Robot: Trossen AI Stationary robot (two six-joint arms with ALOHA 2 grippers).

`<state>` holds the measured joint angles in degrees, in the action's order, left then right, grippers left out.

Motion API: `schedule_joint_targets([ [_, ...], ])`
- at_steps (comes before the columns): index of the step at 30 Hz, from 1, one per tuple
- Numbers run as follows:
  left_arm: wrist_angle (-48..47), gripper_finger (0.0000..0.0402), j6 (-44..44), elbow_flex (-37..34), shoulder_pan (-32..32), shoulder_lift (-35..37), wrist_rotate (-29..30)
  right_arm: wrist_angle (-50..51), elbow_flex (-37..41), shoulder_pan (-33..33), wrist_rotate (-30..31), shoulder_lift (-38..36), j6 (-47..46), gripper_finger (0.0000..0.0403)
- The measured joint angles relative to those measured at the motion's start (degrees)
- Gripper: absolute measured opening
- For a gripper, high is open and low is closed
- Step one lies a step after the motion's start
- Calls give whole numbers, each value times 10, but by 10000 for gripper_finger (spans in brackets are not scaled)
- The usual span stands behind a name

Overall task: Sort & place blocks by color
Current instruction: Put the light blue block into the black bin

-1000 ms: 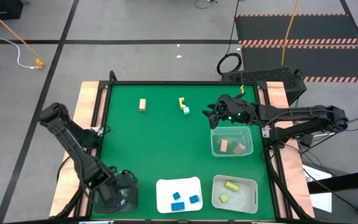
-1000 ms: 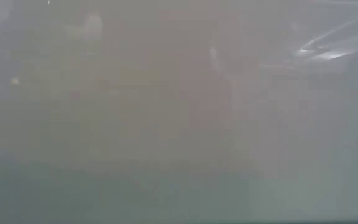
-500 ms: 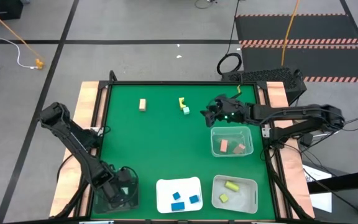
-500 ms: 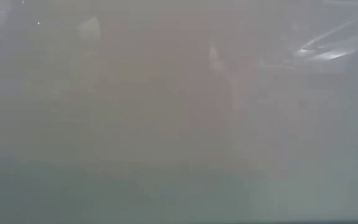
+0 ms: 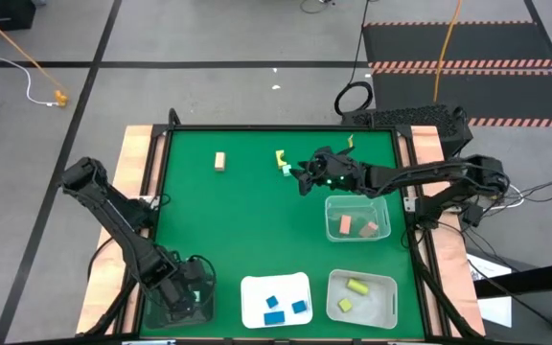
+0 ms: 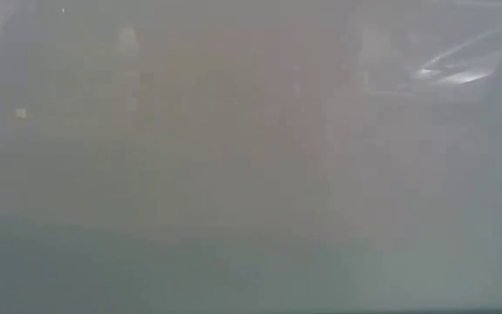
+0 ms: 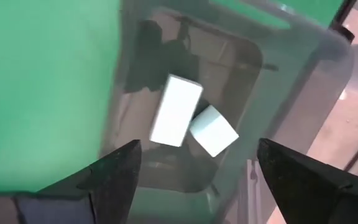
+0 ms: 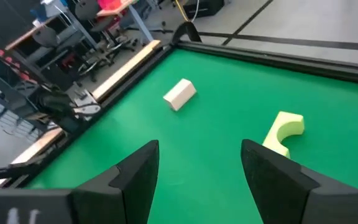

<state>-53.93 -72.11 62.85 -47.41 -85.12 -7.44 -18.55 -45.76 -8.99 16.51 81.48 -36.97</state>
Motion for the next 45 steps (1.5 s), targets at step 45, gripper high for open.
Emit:
schedule_joint_targets([
  [45, -185, 321, 169, 86, 278, 0, 291, 166, -195, -69, 12, 301, -15, 298],
])
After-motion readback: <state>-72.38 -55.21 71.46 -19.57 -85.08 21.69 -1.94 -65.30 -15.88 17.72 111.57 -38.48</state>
